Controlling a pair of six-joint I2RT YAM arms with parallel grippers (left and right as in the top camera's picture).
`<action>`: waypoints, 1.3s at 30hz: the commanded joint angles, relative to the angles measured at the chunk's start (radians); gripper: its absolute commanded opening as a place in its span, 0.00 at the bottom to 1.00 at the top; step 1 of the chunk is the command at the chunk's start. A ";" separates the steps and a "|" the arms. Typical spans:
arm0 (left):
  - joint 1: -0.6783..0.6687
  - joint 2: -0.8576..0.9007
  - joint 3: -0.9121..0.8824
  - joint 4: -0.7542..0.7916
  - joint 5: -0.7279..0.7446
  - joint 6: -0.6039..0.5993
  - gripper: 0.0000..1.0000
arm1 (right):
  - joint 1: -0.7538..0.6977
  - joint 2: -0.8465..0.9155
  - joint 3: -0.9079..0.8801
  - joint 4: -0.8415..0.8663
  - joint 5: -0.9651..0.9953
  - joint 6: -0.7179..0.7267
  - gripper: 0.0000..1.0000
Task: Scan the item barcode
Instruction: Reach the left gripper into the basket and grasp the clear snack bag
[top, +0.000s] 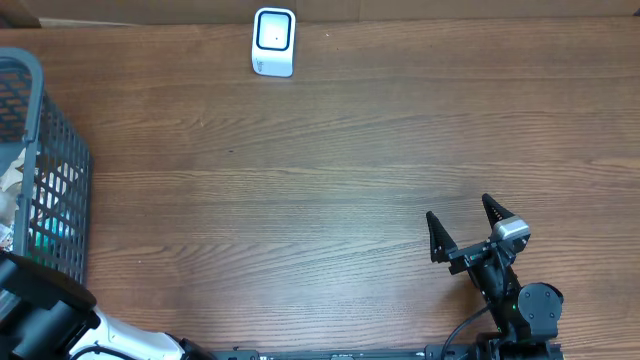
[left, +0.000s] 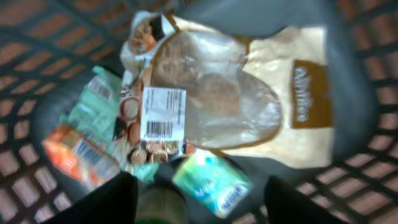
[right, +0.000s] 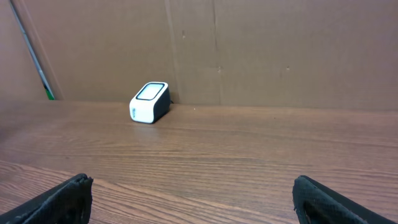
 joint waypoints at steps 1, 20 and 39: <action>0.007 -0.013 -0.163 0.147 -0.026 0.224 0.71 | -0.002 -0.007 -0.011 0.006 -0.002 0.004 1.00; 0.004 0.045 -0.401 0.480 0.010 0.768 0.78 | -0.002 -0.007 -0.011 0.006 -0.002 0.003 1.00; -0.015 0.140 -0.396 0.562 0.011 0.791 0.04 | -0.002 -0.007 -0.011 0.006 -0.001 0.004 1.00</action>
